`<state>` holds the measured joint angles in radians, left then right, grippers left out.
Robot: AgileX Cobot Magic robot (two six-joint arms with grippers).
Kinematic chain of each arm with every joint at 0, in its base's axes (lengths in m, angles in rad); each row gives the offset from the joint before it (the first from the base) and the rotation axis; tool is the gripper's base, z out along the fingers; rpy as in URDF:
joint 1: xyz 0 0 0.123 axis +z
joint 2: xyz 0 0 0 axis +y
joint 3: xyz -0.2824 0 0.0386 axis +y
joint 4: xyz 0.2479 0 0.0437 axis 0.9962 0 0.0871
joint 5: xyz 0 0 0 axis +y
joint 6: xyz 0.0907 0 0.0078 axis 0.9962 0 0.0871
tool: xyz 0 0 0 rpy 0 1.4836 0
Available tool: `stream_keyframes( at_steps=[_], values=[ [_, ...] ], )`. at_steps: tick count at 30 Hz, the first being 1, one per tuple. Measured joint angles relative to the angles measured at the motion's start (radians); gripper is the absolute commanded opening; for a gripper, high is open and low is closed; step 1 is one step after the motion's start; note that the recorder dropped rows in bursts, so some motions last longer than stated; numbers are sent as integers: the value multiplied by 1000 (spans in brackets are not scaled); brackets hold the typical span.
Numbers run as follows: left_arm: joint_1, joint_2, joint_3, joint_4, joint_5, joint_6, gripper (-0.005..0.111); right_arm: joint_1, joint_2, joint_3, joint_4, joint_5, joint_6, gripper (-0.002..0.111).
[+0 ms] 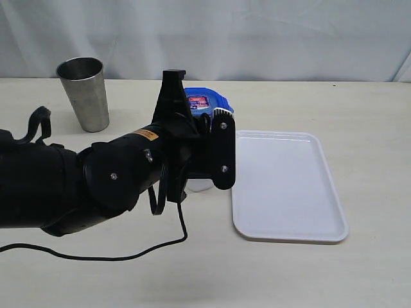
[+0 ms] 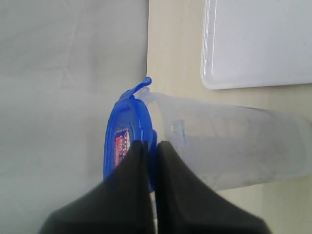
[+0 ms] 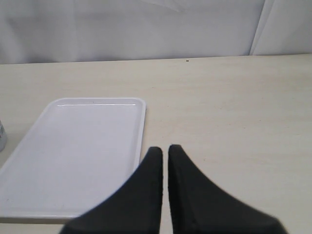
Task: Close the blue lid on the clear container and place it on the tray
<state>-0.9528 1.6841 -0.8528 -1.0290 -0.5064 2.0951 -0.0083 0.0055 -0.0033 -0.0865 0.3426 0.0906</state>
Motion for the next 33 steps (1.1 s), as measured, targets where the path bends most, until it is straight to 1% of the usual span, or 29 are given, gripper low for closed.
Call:
stream_keyframes(
  at_steps=[17, 26, 33],
  values=[
    [0, -20, 0, -1, 0, 0, 0, 0, 0, 0, 0, 0, 0, 5],
    [0, -20, 0, -1, 76, 1, 0, 0, 0, 0, 0, 0, 0, 5],
    [0, -20, 0, -1, 47, 2, 0, 0, 0, 0, 0, 0, 0, 5]
  ],
)
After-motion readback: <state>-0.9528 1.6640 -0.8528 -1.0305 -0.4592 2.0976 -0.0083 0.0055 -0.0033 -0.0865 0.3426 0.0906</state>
